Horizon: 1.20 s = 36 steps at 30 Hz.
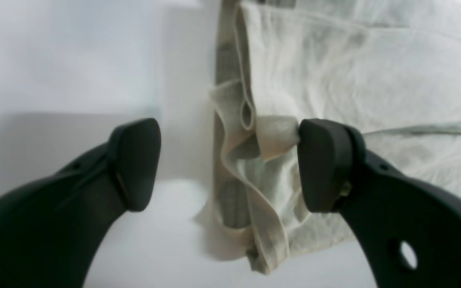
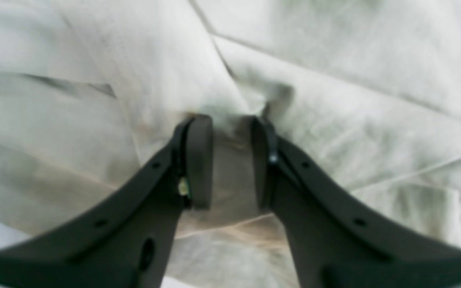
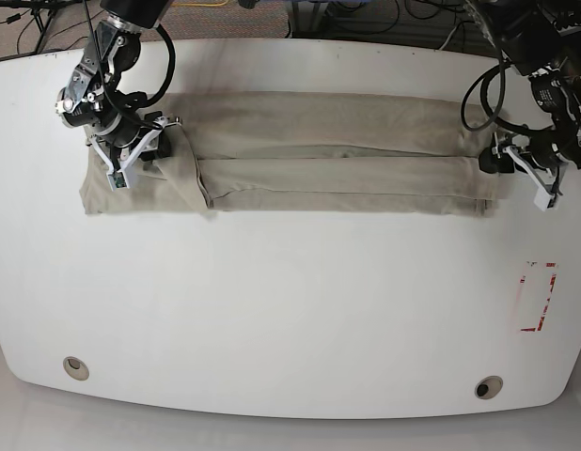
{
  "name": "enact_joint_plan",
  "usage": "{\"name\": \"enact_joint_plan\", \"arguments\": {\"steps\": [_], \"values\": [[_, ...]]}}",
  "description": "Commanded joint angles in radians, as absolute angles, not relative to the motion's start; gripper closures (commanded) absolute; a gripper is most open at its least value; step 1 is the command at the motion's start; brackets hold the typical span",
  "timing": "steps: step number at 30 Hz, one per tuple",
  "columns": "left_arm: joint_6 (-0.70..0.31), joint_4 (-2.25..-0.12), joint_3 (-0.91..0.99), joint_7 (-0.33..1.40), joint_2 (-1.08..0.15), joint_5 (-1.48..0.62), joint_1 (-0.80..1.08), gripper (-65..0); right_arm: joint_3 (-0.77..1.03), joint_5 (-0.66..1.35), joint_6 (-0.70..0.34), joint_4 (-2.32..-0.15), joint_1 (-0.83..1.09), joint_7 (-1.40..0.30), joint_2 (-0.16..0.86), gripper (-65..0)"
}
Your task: Layout the t-shirt on the table in an organized manner, then fold the t-shirt properly
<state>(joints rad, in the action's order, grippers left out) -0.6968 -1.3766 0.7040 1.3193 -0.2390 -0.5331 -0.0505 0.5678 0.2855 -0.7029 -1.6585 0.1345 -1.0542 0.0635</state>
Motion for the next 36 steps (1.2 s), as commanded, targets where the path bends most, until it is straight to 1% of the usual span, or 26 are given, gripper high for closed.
{"name": "enact_joint_plan", "arguments": {"steps": [1,8,10,12,15,16,17,19,20,21,24,27,33,36], "values": [[-0.698,-1.365,0.704,1.305,-0.254,-0.550,-0.065,-50.6,0.568,0.266,-0.698,-1.662,0.136,-1.078,0.070,-17.4],[-0.698,-1.303,0.601,1.262,-0.252,-0.555,-0.068,-50.4,0.568,0.266,-0.698,-1.664,0.136,-1.078,0.068,-17.4],[-0.698,-1.303,0.575,1.257,-0.252,-0.555,-0.067,-48.5,0.568,0.266,-0.698,-1.664,0.136,-1.078,0.067,-17.4],[-0.698,-1.305,0.553,1.260,-0.252,-0.555,-0.065,-41.3,0.568,0.266,-0.698,-1.664,0.136,-1.078,0.067,-17.4],[-0.698,-1.305,0.527,1.280,-0.252,-0.555,-0.065,-27.6,0.568,0.266,-0.698,-1.664,0.134,-1.078,0.067,-17.4],[-0.698,-1.305,0.513,1.283,-0.252,-0.555,-0.065,-22.1,0.568,0.266,-0.698,-1.664,0.134,-1.078,0.067,-17.4],[-0.698,-1.305,0.507,1.283,-0.252,-0.555,-0.065,-18.6,0.568,0.266,-0.698,-1.664,0.133,-1.078,0.067,-17.4],[-0.698,-1.305,0.490,1.283,-0.252,-0.555,-0.065,-9.3,0.570,0.266,-0.698,-1.666,0.133,-1.078,0.067,-17.4],[-0.698,-1.305,0.489,1.282,-0.254,-0.555,-0.065,-7.5,0.572,0.266,-0.698,-1.666,0.131,-1.078,0.067,-17.4],[-0.698,-1.307,0.486,1.282,-0.254,-0.553,-0.065,-6.5,0.572,0.266,-0.698,-1.666,0.131,-1.078,0.067,-17.4],[-0.698,-1.336,0.489,1.282,-0.257,-0.550,-0.061,-6.7,0.570,0.266,-0.698,-1.666,0.130,-1.078,0.067,-17.4],[-0.698,-1.425,0.484,1.282,-0.275,-0.555,-0.021,-6.4,0.570,0.266,-0.698,-1.666,0.130,-1.078,0.067,-17.3],[-0.698,-1.684,0.423,1.293,-0.285,-0.555,0.044,-6.4,0.570,0.266,-0.698,-1.666,0.130,-1.078,0.067,-17.3],[-0.698,-1.831,0.364,1.339,-0.285,-0.555,0.077,-6.5,0.570,0.266,-0.698,-1.666,0.130,-1.078,0.067,-17.3]]}}
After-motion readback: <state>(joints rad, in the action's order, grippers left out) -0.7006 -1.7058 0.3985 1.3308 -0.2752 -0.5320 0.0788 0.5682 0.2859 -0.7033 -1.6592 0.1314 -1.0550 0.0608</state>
